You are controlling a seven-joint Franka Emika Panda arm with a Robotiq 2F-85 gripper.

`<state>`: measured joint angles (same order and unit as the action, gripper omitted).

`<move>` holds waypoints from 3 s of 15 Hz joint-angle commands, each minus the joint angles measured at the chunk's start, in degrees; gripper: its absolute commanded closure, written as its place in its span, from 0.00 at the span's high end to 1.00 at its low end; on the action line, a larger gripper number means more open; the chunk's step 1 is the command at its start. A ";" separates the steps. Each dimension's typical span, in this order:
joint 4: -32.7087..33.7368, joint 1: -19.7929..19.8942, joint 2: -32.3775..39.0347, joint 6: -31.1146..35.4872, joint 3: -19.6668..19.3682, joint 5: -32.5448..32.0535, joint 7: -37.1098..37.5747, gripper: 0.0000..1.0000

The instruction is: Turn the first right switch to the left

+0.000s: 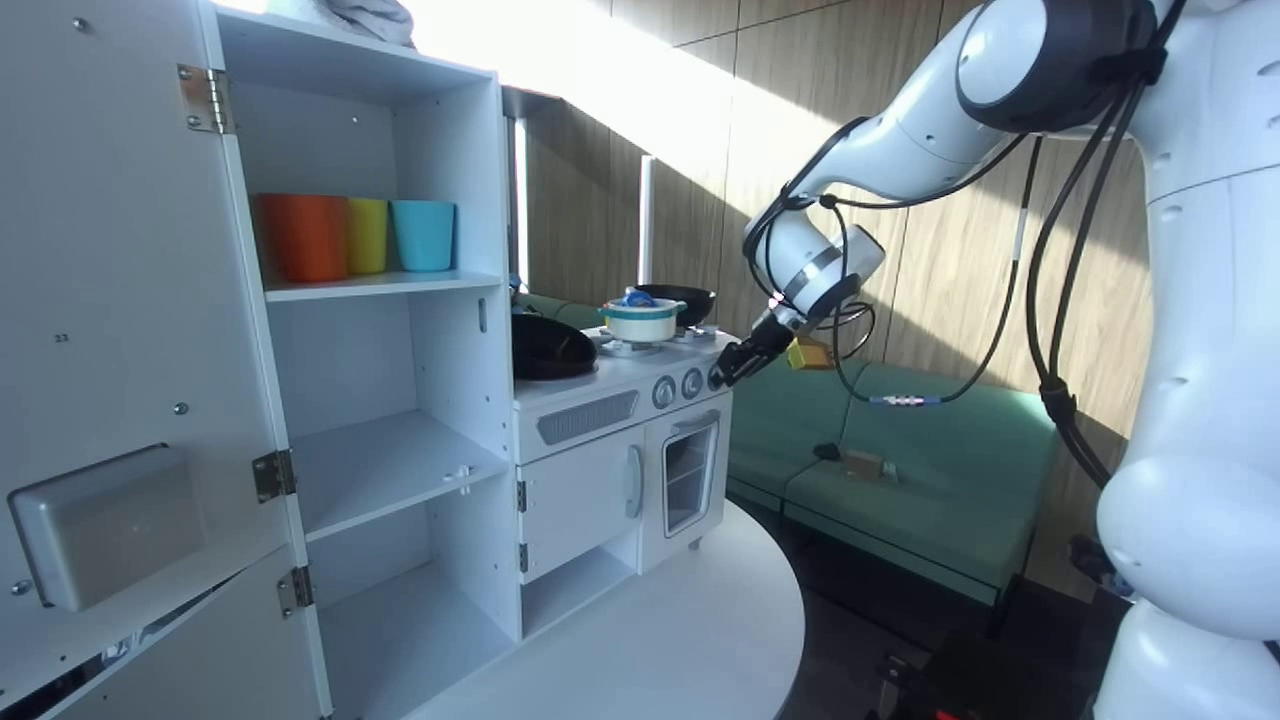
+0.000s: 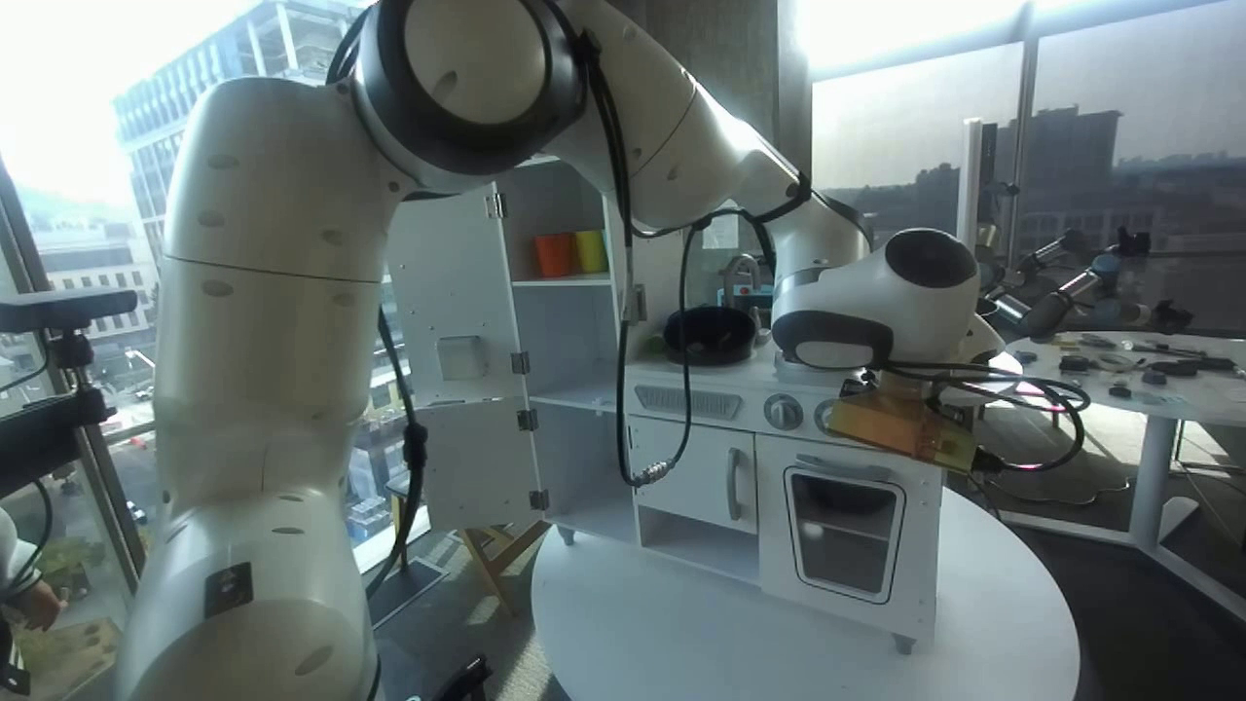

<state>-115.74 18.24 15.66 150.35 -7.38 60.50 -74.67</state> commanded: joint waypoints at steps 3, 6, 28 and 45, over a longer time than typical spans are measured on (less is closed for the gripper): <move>1.08 -1.26 0.36 3.45 -0.05 -1.30 2.14 0.22; 0.67 -1.89 0.08 4.72 -0.28 -2.87 3.50 0.22; -1.92 -5.86 -1.36 9.65 -2.08 -50.61 31.01 0.21; -2.35 -6.97 -2.16 8.60 -1.93 -72.62 44.35 0.49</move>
<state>-117.49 11.56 14.82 159.08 -10.29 -10.69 -33.44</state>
